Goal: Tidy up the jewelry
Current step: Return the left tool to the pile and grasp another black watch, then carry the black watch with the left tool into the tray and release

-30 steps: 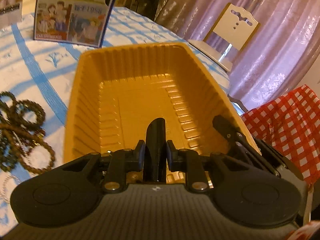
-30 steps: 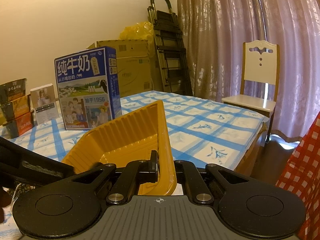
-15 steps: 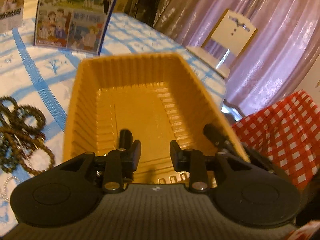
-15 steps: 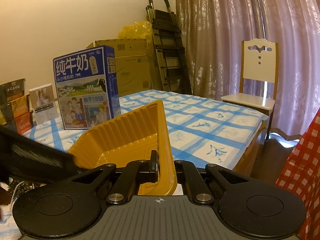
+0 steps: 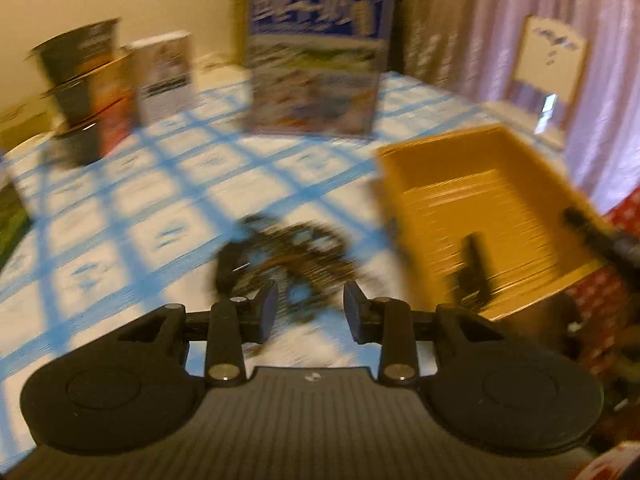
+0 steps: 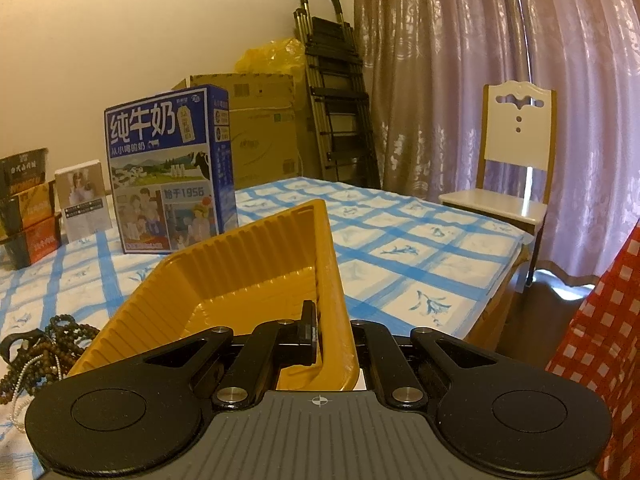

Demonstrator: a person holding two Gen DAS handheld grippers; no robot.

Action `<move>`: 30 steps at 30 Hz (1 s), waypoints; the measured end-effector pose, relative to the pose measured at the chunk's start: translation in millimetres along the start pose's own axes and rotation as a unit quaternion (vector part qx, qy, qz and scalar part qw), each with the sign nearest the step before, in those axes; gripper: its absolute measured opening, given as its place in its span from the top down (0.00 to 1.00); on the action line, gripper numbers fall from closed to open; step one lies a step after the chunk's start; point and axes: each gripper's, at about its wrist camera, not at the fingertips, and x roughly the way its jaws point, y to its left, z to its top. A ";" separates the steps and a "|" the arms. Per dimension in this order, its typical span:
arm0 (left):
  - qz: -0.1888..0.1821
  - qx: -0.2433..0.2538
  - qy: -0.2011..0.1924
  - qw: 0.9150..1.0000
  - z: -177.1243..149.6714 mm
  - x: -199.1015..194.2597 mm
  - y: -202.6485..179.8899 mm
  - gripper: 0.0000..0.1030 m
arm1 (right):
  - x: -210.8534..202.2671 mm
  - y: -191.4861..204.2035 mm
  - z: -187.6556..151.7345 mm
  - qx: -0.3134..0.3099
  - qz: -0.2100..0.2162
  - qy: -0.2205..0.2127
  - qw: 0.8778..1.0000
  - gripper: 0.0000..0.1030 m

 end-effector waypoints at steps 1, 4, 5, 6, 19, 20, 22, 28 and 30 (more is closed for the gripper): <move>0.012 -0.003 0.003 1.000 -3.9 0.7 9.1 0.69 | 0.7 0.4 0.4 -0.001 0.000 0.001 1.000 0.95; 0.048 0.001 0.012 0.999 -12.2 6.2 30.5 0.69 | 3.3 1.9 0.8 -0.007 -0.004 0.006 1.000 0.95; 0.056 0.003 0.013 0.998 -14.4 7.9 35.3 0.69 | 4.2 2.5 0.9 -0.009 -0.006 0.007 1.000 0.95; 0.060 0.003 0.016 0.998 -16.6 11.3 40.1 0.69 | 4.3 2.6 1.1 -0.009 -0.006 0.008 1.000 0.95; 0.056 0.017 0.018 0.998 -10.8 56.8 50.2 0.64 | 22.2 7.4 9.3 -0.014 -0.006 0.005 1.000 0.95; 0.055 0.018 0.020 0.998 -8.6 61.3 51.4 0.64 | 23.6 6.8 9.4 -0.012 -0.005 0.006 1.000 0.95; 0.056 0.019 0.022 0.998 -4.7 69.7 54.1 0.63 | 25.8 6.0 8.9 -0.012 -0.004 0.009 1.000 0.95; 0.051 0.030 0.027 0.998 5.0 93.0 56.2 0.62 | 28.4 -1.9 6.3 0.001 0.000 0.018 1.000 0.96; 0.047 0.027 0.030 0.998 7.0 99.8 56.9 0.63 | 28.9 -2.3 5.9 0.000 0.000 0.019 1.000 0.96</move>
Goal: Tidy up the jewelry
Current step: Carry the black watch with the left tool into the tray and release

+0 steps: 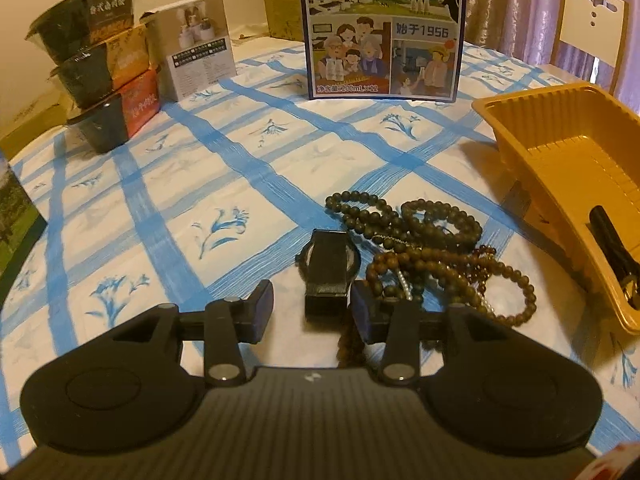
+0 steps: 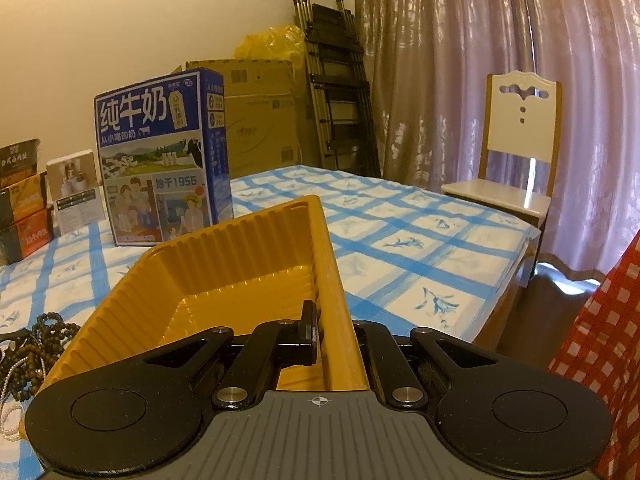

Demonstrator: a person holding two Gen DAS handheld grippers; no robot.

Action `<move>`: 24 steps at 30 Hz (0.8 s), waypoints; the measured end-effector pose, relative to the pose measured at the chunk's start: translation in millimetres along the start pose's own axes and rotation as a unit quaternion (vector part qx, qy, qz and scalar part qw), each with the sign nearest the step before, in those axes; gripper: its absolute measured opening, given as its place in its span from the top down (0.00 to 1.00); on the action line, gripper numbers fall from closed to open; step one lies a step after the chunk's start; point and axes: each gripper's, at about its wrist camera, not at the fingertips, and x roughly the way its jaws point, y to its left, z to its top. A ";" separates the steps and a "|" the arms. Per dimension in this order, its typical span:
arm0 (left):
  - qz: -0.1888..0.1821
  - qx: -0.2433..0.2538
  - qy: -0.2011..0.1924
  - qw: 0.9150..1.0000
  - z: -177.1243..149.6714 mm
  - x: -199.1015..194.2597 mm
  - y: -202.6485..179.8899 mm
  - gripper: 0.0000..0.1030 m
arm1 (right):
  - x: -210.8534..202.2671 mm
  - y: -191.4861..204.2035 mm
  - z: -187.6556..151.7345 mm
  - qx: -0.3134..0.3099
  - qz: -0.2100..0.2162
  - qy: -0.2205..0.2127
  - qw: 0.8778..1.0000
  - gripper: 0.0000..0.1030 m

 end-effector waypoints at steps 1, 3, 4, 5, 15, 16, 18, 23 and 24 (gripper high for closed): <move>-0.001 -0.002 0.002 1.000 0.7 3.3 0.1 0.64 | 0.0 -0.1 0.1 0.000 0.000 0.000 1.000 0.96; -0.005 -0.002 0.002 1.000 1.8 8.2 0.0 0.67 | -0.1 -0.5 -0.4 0.000 0.001 0.000 1.000 0.96; -0.006 -0.001 0.003 1.000 2.2 10.1 0.1 0.75 | -0.2 -0.1 -0.6 0.000 0.000 0.000 1.000 0.96; -0.014 -0.002 0.004 1.000 2.6 11.3 0.3 0.80 | -0.2 -0.1 -0.5 0.000 0.000 0.000 1.000 0.96; -0.017 -0.012 -0.032 0.999 12.5 -6.1 2.2 0.80 | -0.2 0.9 -1.3 0.002 0.003 0.002 1.000 0.96; -0.016 -0.013 -0.035 0.999 14.7 -9.1 2.8 0.80 | -0.7 1.9 -1.1 0.003 0.004 0.002 1.000 0.96; -0.016 -0.016 -0.040 0.999 19.0 -15.8 4.2 0.80 | -1.4 2.9 -0.1 0.003 0.006 0.002 1.000 0.96; -0.024 -0.024 -0.052 0.998 25.9 -35.5 8.0 0.80 | -2.7 4.1 2.2 0.001 0.012 0.002 1.000 0.96; -0.025 -0.024 -0.054 0.998 26.7 -39.7 8.1 0.80 | -3.0 4.3 2.7 0.001 0.013 0.002 1.000 0.96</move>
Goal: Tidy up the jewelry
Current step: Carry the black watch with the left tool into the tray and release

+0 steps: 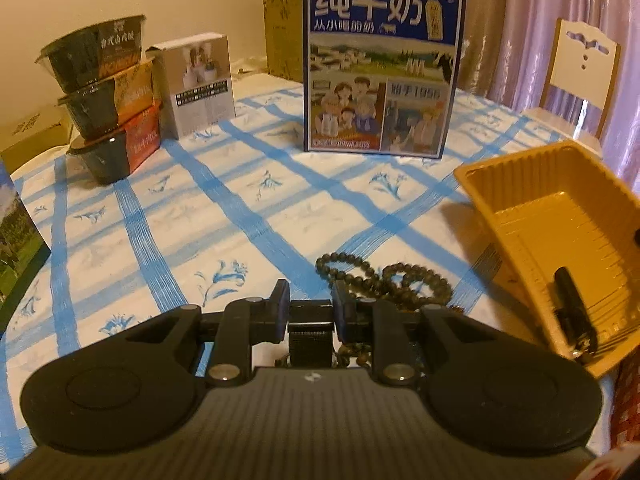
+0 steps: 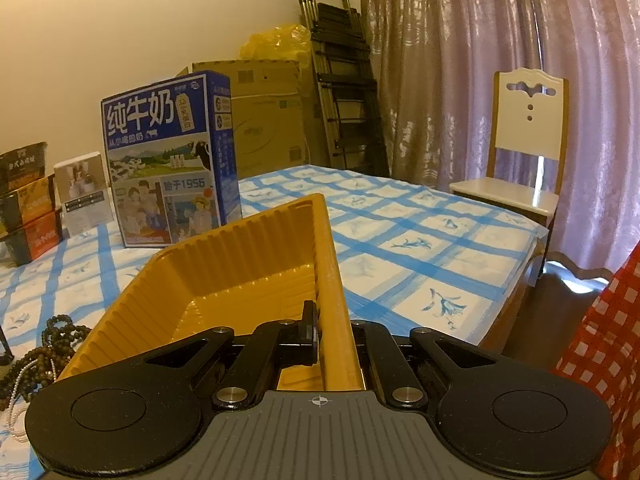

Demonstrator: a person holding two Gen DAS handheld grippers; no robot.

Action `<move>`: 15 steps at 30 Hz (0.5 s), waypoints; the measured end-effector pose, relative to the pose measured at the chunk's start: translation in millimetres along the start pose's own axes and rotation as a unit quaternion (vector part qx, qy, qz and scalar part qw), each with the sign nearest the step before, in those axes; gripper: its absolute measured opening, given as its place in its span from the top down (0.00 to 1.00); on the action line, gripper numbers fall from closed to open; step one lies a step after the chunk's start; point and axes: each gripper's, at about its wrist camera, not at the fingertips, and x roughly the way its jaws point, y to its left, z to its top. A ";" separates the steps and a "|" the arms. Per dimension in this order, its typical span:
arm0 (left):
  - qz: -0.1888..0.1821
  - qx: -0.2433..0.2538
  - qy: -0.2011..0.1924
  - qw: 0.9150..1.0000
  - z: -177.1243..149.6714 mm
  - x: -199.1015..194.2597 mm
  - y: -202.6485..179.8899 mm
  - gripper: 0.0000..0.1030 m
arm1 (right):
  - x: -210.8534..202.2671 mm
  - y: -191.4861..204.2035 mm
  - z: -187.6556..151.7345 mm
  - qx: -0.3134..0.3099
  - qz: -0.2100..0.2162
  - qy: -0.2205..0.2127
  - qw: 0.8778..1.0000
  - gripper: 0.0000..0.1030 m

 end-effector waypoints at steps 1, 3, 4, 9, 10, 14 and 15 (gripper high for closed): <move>-0.002 0.000 -0.003 1.000 1.3 -4.3 -0.4 0.80 | -0.2 0.5 0.5 -0.001 0.001 0.000 1.000 0.96; -0.007 -0.001 -0.011 1.000 4.3 -14.0 -2.0 0.80 | -0.5 1.0 1.2 -0.003 0.003 -0.001 1.000 0.96; -0.010 -0.002 -0.014 1.000 5.7 -18.6 -3.4 0.80 | -0.3 1.0 1.4 -0.003 0.004 -0.001 1.000 0.96; -0.040 -0.003 -0.030 0.999 16.9 -38.7 -15.3 0.80 | -0.2 -0.2 1.7 -0.003 0.006 0.000 1.000 0.96; -0.045 -0.001 -0.034 0.998 19.1 -41.7 -18.6 0.80 | -0.2 -0.2 1.7 -0.002 0.006 0.000 1.000 0.96; -0.070 0.004 -0.047 0.996 27.5 -54.4 -35.6 0.80 | 0.1 -0.1 1.1 0.000 0.008 0.002 1.000 0.96; -0.077 0.005 -0.048 0.996 28.9 -56.2 -40.1 0.80 | 0.0 -0.6 0.4 0.001 0.008 0.002 1.000 0.96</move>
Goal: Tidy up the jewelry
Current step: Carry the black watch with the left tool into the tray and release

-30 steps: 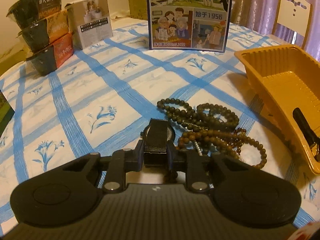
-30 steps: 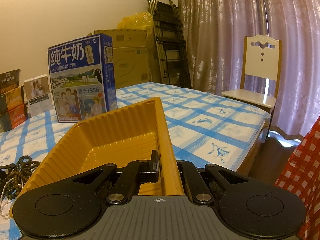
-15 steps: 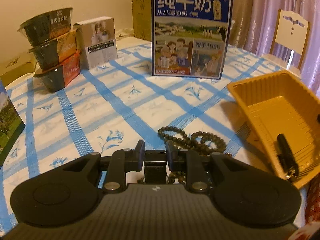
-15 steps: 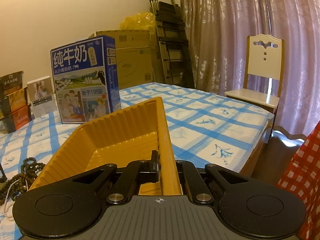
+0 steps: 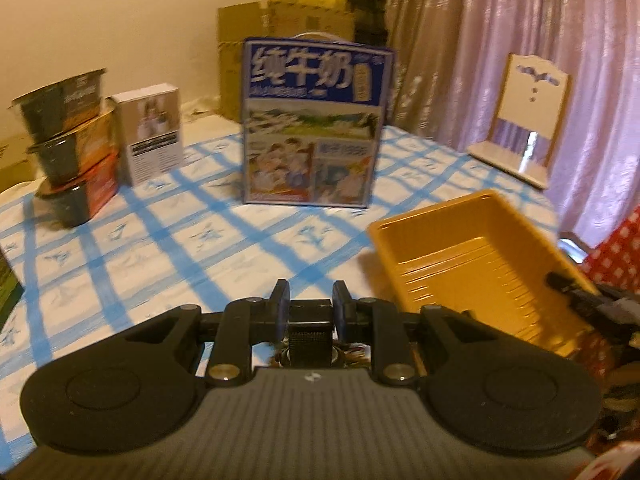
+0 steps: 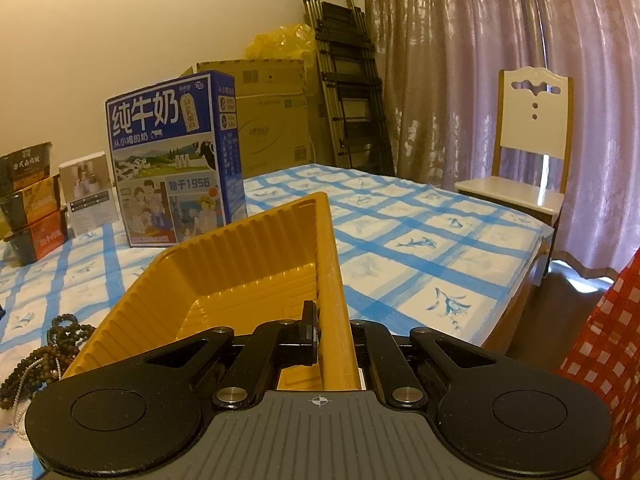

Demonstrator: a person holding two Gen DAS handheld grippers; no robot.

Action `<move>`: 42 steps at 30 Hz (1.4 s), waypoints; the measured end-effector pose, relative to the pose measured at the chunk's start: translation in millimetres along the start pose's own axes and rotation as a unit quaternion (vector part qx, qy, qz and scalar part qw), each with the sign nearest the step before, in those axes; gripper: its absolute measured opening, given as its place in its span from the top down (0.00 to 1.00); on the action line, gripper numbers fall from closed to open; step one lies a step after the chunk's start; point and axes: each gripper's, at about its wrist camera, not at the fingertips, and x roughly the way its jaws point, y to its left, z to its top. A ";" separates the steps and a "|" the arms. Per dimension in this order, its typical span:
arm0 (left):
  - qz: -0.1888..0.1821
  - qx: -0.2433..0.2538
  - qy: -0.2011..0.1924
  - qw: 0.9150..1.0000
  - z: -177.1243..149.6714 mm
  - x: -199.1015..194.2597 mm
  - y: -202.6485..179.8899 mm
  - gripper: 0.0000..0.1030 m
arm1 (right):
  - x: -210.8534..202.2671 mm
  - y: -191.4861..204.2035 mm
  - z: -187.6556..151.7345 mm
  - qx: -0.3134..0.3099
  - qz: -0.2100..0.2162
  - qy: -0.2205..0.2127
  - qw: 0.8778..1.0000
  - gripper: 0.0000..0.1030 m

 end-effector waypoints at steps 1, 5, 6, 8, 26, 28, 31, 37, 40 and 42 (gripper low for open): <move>-0.010 0.000 -0.001 1.000 1.6 -0.6 -6.3 0.80 | -0.1 -0.6 -0.6 0.001 0.000 0.001 1.000 0.96; -0.052 0.003 0.003 0.999 4.6 2.8 -32.4 0.80 | -0.9 -1.5 -1.5 0.003 0.002 0.002 1.000 0.96; -0.061 0.004 0.005 0.998 5.2 5.2 -39.9 0.80 | -0.9 -1.3 -1.5 0.003 0.003 0.002 1.000 0.96; -0.080 0.003 0.010 0.997 5.0 11.8 -55.3 0.81 | -1.5 -1.5 -1.5 0.003 0.004 0.002 1.000 0.96; -0.203 -0.012 0.091 0.975 -19.9 79.8 -148.2 0.83 | -2.1 -5.7 -2.3 0.008 0.016 0.008 1.000 0.95; -0.202 -0.018 0.083 0.976 -17.3 77.9 -148.2 0.83 | -1.3 -8.0 -3.9 0.017 0.017 0.012 1.000 0.95; -0.200 -0.021 0.071 0.977 -12.1 73.4 -144.0 0.78 | -1.5 -9.5 -5.8 0.022 0.017 0.014 1.000 0.95; -0.164 -0.035 0.046 0.985 -9.5 49.9 -111.2 0.73 | -1.4 -9.8 -6.7 0.021 0.016 0.013 1.000 0.96; -0.130 -0.043 0.037 0.990 -10.0 38.3 -86.5 0.71 | -1.3 -9.8 -6.7 0.021 0.016 0.013 1.000 0.96; -0.102 -0.048 0.030 0.993 -12.4 28.9 -67.2 0.71 | -0.7 -10.2 -7.0 0.023 0.015 0.014 1.000 0.96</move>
